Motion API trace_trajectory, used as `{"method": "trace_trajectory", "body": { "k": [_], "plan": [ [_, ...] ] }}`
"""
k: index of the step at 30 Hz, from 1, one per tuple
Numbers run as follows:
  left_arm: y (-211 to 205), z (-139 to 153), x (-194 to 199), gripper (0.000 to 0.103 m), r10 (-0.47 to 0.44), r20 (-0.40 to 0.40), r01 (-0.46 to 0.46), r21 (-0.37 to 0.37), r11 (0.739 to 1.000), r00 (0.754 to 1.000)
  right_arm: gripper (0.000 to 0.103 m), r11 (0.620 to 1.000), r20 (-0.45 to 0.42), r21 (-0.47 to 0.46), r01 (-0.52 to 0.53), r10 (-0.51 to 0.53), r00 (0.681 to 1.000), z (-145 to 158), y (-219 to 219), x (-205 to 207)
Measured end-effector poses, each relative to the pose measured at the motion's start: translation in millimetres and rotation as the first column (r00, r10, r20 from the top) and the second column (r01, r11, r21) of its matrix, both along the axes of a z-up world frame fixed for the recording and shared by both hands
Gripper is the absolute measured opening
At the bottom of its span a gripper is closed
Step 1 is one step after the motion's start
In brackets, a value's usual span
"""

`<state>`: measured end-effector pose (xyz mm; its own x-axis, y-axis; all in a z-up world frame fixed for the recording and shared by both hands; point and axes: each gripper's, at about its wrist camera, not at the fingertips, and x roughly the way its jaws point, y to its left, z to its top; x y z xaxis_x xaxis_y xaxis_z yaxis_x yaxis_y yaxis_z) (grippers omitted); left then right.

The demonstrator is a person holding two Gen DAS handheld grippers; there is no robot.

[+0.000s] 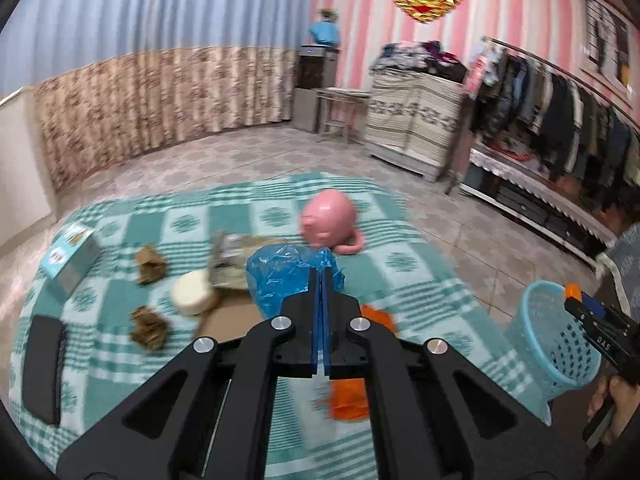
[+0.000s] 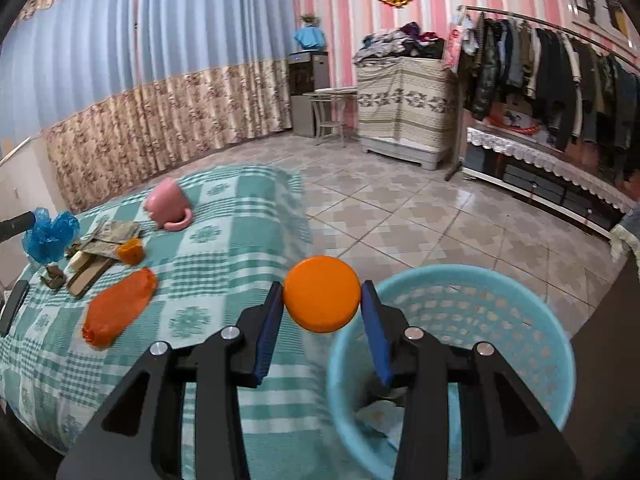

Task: Collect trash
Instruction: 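Carry the blue bag and orange cap over the blue basket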

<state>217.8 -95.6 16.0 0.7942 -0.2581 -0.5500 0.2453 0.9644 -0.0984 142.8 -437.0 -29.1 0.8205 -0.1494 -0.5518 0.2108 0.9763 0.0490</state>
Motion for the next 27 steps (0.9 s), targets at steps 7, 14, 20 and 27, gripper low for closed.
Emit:
{"method": "trace_trajectory", "body": {
  "k": [7,14,20,27],
  "plan": [
    [-94,2,-2,0.000,-0.176,0.007,0.176,0.011,0.984,0.984,0.040,0.995,-0.009,-0.025,0.097,-0.097,0.995,-1,-44,-27],
    [-197,-5,-19,0.000,-0.388,0.005,0.387,0.060,0.920,0.922,0.040,0.979,-0.007,-0.041,0.198,-0.198,0.980,0,-85,-52],
    [-255,-22,-33,0.000,-0.496,-0.028,0.497,0.051,0.866,0.868,0.040,0.966,-0.021,-0.026,0.257,-0.257,0.966,-5,-113,-62],
    [-301,-49,-26,0.000,-0.569,-0.122,0.573,-0.006,0.820,0.813,0.040,0.958,-0.042,-0.012,0.285,-0.285,0.958,-14,-126,-63]
  ]
}}
